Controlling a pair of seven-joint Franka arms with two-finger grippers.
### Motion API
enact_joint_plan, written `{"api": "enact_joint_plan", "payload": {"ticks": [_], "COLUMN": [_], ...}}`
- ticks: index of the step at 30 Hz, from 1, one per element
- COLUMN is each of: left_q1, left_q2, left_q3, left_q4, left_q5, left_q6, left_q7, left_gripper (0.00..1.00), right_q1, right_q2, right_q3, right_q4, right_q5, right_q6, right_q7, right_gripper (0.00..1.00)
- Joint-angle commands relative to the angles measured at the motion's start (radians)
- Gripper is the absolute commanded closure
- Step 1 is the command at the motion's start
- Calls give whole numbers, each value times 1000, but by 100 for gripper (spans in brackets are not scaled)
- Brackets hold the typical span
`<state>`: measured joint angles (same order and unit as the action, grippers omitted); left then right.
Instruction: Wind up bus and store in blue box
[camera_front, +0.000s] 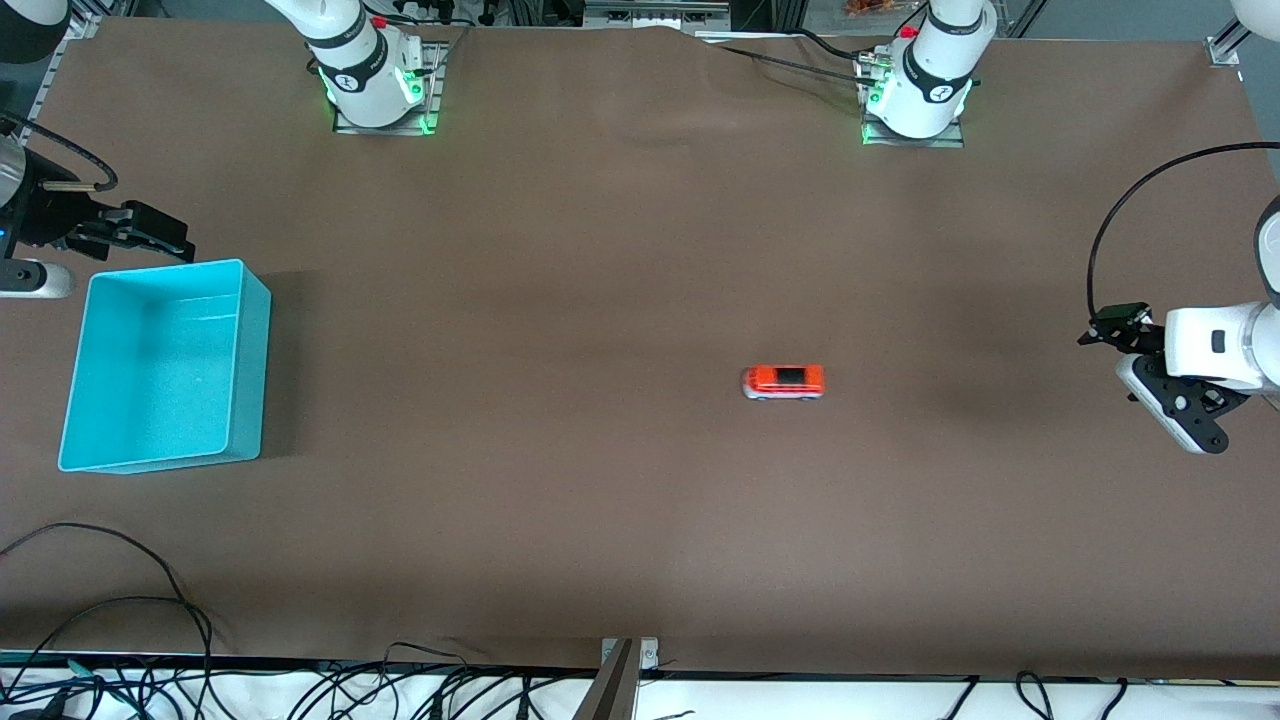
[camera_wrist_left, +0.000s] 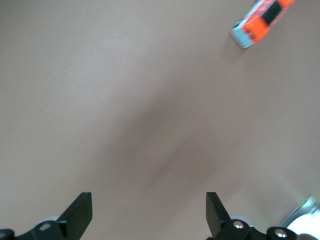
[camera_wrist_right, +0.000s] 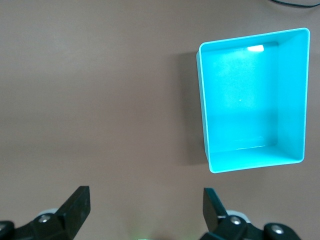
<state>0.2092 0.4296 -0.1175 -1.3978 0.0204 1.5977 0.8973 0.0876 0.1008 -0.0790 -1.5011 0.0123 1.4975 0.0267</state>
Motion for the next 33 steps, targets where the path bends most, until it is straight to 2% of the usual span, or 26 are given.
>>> {"api": "enact_joint_plan", "payload": {"ticks": [1, 6, 13, 33], "left_q1": [-2, -5, -11, -14], "left_q2": [-12, -20, -22, -75], "left_q3": [-24, -24, -45, -50], "left_q4": [31, 34, 92, 97], "left_q5": [12, 7, 12, 10], "left_q6": [-47, -45, -47, -51], "left_q7": [-158, -426, -652, -675], "left_gripper": [0, 0, 0, 0], "right_q1": [1, 1, 1, 1], "right_q2": [3, 3, 3, 2], "right_q3": [1, 2, 2, 4], "right_q4": [22, 22, 22, 22], "right_q5": [-17, -17, -17, -17], "right_q6": [-19, -20, -22, -25], "right_q7": [-1, 2, 4, 15], "right_gripper": [0, 0, 0, 0]}}
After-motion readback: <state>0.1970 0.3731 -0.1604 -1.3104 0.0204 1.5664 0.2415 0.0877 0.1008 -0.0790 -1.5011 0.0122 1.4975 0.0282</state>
